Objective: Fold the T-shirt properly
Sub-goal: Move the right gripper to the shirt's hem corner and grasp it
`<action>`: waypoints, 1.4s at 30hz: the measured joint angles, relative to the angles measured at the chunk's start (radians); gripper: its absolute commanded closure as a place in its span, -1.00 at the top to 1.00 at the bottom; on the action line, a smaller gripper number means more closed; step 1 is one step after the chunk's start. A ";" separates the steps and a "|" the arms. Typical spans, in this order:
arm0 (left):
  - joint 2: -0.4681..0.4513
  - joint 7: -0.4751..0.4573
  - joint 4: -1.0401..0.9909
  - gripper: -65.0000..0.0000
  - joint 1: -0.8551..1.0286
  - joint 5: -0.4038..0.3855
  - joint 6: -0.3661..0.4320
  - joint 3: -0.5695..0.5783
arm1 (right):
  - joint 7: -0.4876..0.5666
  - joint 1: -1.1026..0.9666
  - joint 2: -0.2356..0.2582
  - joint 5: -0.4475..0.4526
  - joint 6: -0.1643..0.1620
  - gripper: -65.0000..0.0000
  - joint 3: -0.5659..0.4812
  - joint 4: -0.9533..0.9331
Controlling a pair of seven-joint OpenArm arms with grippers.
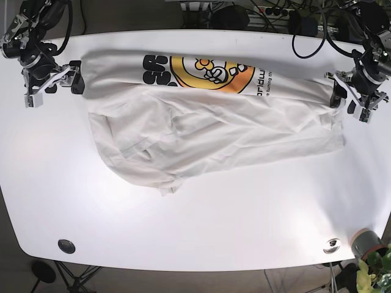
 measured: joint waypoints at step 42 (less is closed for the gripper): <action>0.026 0.112 0.013 -0.10 -0.130 -0.001 0.003 -0.097 | 0.206 0.534 0.059 -0.248 0.004 0.59 -0.272 -0.564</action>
